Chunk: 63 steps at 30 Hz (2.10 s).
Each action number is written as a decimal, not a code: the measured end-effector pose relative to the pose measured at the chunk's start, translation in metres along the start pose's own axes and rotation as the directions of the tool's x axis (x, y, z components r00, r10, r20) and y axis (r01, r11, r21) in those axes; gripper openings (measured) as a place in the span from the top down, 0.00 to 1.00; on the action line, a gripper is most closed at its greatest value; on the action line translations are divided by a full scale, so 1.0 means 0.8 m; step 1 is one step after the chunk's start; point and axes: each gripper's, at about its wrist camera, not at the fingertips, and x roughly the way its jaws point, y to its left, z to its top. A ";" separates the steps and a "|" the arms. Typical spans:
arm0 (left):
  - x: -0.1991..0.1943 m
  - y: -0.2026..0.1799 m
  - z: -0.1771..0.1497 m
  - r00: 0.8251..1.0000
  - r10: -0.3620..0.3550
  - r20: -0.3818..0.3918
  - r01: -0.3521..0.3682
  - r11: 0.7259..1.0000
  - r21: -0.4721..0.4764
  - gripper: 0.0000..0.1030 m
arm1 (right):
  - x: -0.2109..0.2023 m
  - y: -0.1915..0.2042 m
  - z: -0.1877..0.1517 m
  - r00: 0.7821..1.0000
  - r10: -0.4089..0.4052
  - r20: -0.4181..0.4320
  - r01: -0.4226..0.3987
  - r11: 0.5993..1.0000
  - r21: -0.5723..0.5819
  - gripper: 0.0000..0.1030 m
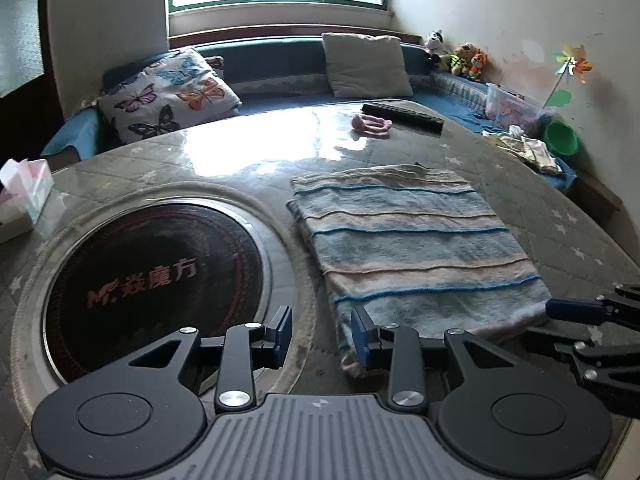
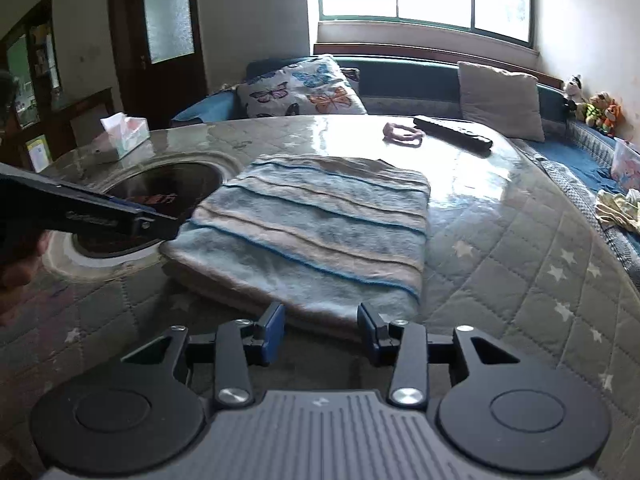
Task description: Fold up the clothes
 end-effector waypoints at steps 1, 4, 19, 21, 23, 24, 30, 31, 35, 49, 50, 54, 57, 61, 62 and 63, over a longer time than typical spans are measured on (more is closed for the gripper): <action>-0.001 0.001 -0.001 1.000 0.003 0.000 -0.003 1.000 -0.004 0.66 | -0.001 0.003 -0.001 1.000 0.006 0.000 -0.006 1.000 -0.005 0.61; -0.004 0.002 -0.006 1.000 0.015 -0.008 -0.015 1.000 -0.010 0.66 | -0.001 0.011 -0.005 1.000 0.020 -0.009 -0.020 1.000 -0.014 0.60; -0.012 -0.008 -0.037 0.997 0.034 -0.064 -0.033 0.999 0.013 0.66 | 0.002 0.033 -0.016 0.999 0.028 -0.015 -0.028 1.000 0.003 0.56; -0.013 -0.010 -0.041 0.997 0.040 -0.069 -0.038 0.999 0.019 0.66 | 0.003 0.036 -0.017 1.000 0.027 -0.014 -0.027 1.000 0.002 0.56; -0.013 -0.011 -0.045 0.997 0.038 -0.074 -0.037 0.999 0.019 0.66 | 0.003 0.039 -0.018 1.000 0.025 -0.015 -0.025 1.000 0.000 0.56; -0.014 -0.011 -0.046 0.997 0.039 -0.074 -0.038 0.999 0.019 0.66 | 0.003 0.040 -0.018 1.000 0.023 -0.017 -0.023 1.000 -0.001 0.56; -0.019 -0.013 -0.051 0.997 0.040 -0.070 -0.038 0.999 0.024 0.66 | 0.002 0.044 -0.019 1.000 0.017 -0.015 -0.017 1.000 -0.002 0.48; -0.020 -0.013 -0.052 0.997 0.039 -0.070 -0.037 0.999 0.024 0.66 | 0.001 0.045 -0.020 1.000 0.012 -0.013 -0.012 1.000 -0.003 0.45; -0.022 -0.015 -0.054 0.997 0.033 -0.071 -0.032 0.999 0.022 0.66 | -0.003 0.046 -0.021 1.000 0.000 -0.005 0.000 1.000 -0.003 0.43; -0.025 -0.022 -0.060 0.997 0.020 -0.071 -0.018 0.999 0.030 0.66 | -0.011 0.044 -0.024 1.000 -0.020 0.013 0.020 1.000 0.003 0.30; -0.025 -0.022 -0.060 0.997 0.020 -0.070 -0.018 0.999 0.031 0.66 | -0.011 0.044 -0.024 1.000 -0.020 0.013 0.020 1.000 0.004 0.30; -0.026 -0.023 -0.060 0.998 0.015 -0.067 -0.013 0.999 0.034 0.66 | -0.012 0.045 -0.024 1.000 -0.019 0.016 0.019 1.000 -0.001 0.27; -0.027 -0.025 -0.059 0.998 0.012 -0.062 -0.010 0.999 0.038 0.66 | -0.013 0.046 -0.024 1.000 -0.019 0.019 0.019 1.000 -0.001 0.27; -0.028 -0.028 -0.058 0.999 0.015 -0.049 -0.013 0.999 0.051 0.66 | -0.014 0.046 -0.025 1.000 -0.020 0.021 0.020 1.000 0.003 0.26; -0.028 -0.028 -0.058 0.999 0.017 -0.048 -0.014 0.998 0.054 0.66 | -0.014 0.046 -0.025 1.000 -0.021 0.021 0.021 1.000 0.003 0.26; -0.028 -0.028 -0.058 0.999 0.019 -0.048 -0.016 0.998 0.057 0.66 | -0.014 0.046 -0.025 1.000 -0.021 0.021 0.021 1.000 0.003 0.26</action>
